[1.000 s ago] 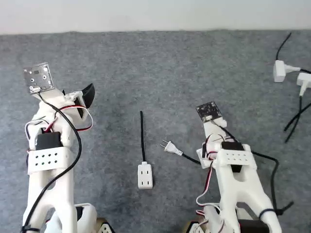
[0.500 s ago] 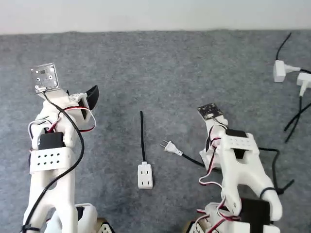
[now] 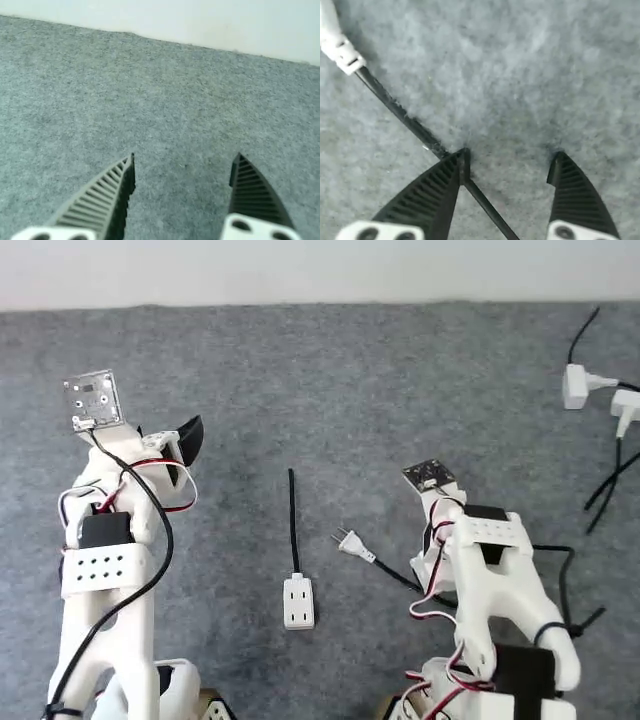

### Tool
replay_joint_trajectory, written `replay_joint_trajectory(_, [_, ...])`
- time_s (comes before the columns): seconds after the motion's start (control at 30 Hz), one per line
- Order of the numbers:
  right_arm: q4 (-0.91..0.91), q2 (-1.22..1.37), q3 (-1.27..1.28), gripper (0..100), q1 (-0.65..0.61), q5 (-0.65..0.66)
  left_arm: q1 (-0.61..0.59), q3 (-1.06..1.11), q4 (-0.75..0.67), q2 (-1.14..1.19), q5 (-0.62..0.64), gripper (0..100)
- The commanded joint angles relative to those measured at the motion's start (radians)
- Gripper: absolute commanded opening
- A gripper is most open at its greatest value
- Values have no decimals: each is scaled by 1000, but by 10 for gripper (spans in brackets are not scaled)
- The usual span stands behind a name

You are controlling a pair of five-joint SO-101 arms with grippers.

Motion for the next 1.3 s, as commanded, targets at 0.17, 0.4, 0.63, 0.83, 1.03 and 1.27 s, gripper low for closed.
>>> replay_joint_trajectory(0.17, [130, 36, -69, 255, -59, 8, 9, -12, -25, 0, -8, 290])
replay_joint_trajectory(0.4, [197, 36, -158, 255, -162, -69, 9, -12, -25, 0, -8, 290])
replay_joint_trajectory(0.63, [197, 36, -167, 255, -255, -81, 11, -12, -25, 0, -8, 290])
replay_joint_trajectory(0.83, [188, 48, -146, 255, -292, -81, 11, -12, -25, 0, -8, 290])
replay_joint_trajectory(1.03, [104, 47, -37, 252, -285, -77, 11, -12, -25, 0, -8, 290])
replay_joint_trajectory(1.27, [101, 47, -18, 169, -285, -77, 11, -12, -25, 0, -8, 290])
